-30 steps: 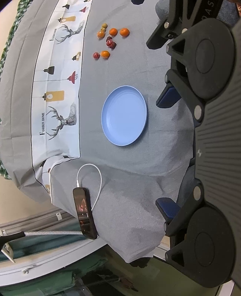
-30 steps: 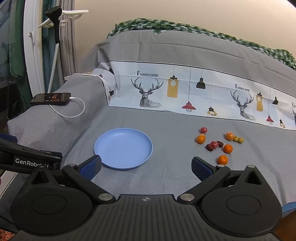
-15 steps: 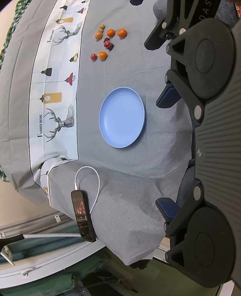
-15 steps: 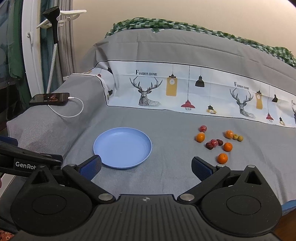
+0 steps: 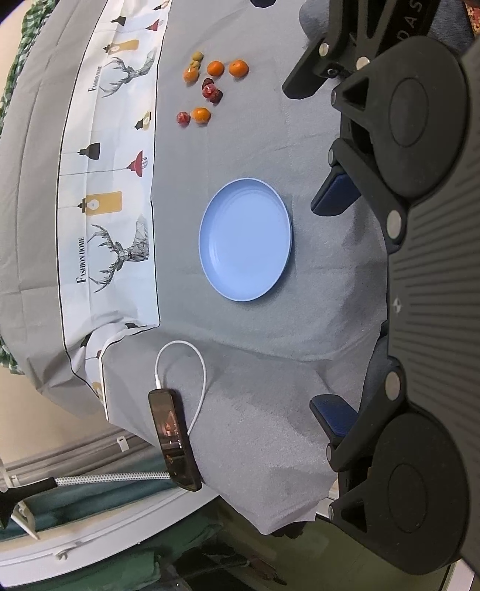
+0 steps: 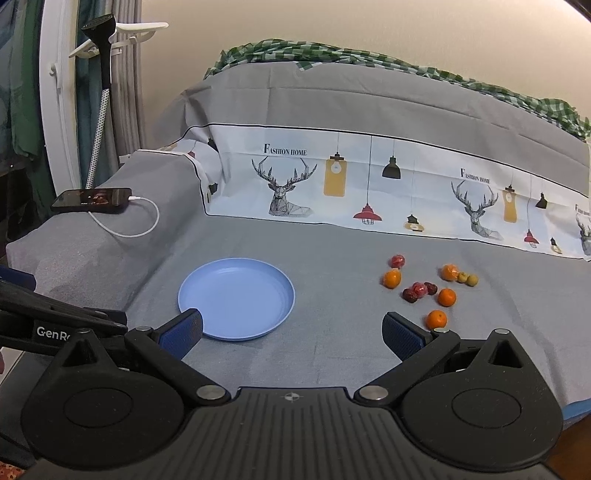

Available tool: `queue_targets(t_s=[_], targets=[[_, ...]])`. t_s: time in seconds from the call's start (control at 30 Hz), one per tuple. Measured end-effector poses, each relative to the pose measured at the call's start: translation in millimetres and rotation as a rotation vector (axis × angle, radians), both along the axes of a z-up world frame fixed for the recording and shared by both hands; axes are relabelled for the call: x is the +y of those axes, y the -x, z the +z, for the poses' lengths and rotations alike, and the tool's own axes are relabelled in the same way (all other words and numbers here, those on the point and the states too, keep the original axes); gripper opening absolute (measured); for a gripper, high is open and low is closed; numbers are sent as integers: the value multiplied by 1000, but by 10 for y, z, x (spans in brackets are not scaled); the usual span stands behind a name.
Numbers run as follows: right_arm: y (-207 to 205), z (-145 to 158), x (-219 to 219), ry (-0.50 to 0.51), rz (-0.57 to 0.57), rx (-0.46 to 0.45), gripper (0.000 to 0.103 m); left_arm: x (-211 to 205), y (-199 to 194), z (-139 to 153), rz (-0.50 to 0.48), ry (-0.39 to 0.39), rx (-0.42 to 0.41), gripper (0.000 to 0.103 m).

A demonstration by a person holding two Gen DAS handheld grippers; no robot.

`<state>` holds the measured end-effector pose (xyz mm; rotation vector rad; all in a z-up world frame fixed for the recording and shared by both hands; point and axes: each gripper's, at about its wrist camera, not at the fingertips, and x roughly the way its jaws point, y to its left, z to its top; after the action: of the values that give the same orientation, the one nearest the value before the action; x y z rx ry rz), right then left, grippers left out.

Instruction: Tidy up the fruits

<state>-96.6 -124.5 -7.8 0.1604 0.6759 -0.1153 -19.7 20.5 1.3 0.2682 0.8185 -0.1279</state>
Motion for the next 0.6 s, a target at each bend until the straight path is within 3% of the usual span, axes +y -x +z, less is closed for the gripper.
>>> queue_targets(t_s=[0.6], targets=[[-99,-89,-13,-22,18,33,102,10,-77,-105,13,-19,39,103]])
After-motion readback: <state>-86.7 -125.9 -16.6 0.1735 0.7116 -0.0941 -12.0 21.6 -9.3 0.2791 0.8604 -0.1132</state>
